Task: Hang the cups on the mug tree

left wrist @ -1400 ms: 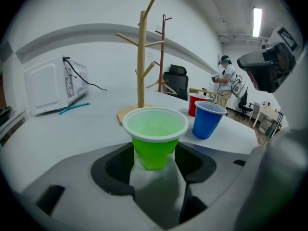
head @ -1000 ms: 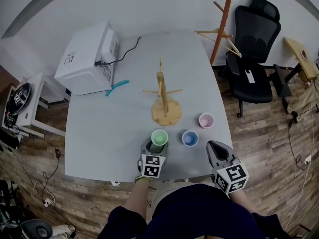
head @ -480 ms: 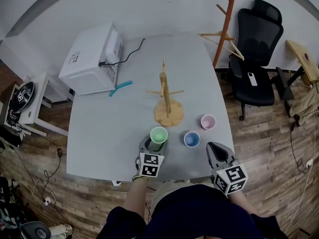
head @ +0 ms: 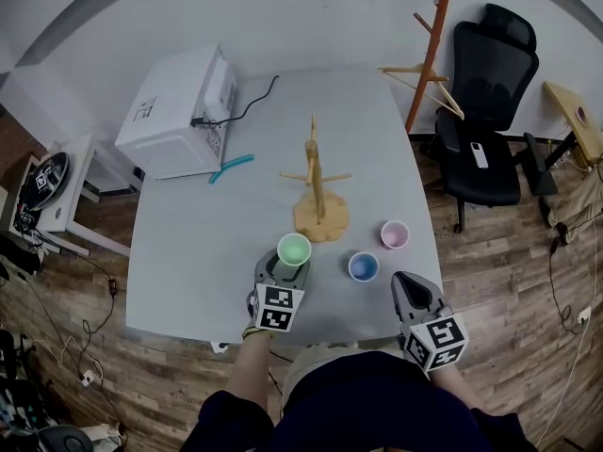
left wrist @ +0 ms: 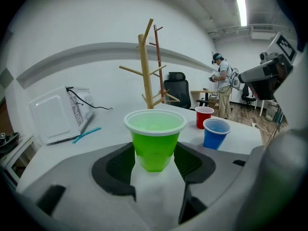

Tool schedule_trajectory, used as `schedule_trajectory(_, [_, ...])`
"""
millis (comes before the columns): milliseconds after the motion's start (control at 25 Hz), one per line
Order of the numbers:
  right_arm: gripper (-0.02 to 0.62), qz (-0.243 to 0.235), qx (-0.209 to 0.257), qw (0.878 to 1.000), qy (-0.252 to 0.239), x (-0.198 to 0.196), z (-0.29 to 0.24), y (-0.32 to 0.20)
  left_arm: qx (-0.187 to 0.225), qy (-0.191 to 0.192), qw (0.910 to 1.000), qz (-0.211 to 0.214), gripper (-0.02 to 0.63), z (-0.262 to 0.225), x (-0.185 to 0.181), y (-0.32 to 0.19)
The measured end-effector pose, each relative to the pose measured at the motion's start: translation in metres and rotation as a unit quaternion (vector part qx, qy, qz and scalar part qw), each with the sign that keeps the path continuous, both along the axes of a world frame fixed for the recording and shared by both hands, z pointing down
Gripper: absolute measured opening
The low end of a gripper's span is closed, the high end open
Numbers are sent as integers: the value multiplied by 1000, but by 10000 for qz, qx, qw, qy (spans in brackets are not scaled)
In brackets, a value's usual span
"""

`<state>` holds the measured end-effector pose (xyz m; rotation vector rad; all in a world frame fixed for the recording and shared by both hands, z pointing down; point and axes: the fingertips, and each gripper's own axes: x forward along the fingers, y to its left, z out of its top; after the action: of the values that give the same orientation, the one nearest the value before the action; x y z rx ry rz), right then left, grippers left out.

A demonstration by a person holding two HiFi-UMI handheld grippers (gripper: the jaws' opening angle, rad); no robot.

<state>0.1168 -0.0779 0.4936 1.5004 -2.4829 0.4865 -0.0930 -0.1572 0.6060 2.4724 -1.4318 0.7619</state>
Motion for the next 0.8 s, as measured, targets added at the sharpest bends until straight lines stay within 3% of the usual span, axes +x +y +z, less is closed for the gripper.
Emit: schedule_trajectory(800, [31, 53, 23, 10000, -14, 6, 0, -2, 647, -886, 9939, 72, 268, -48, -30, -49])
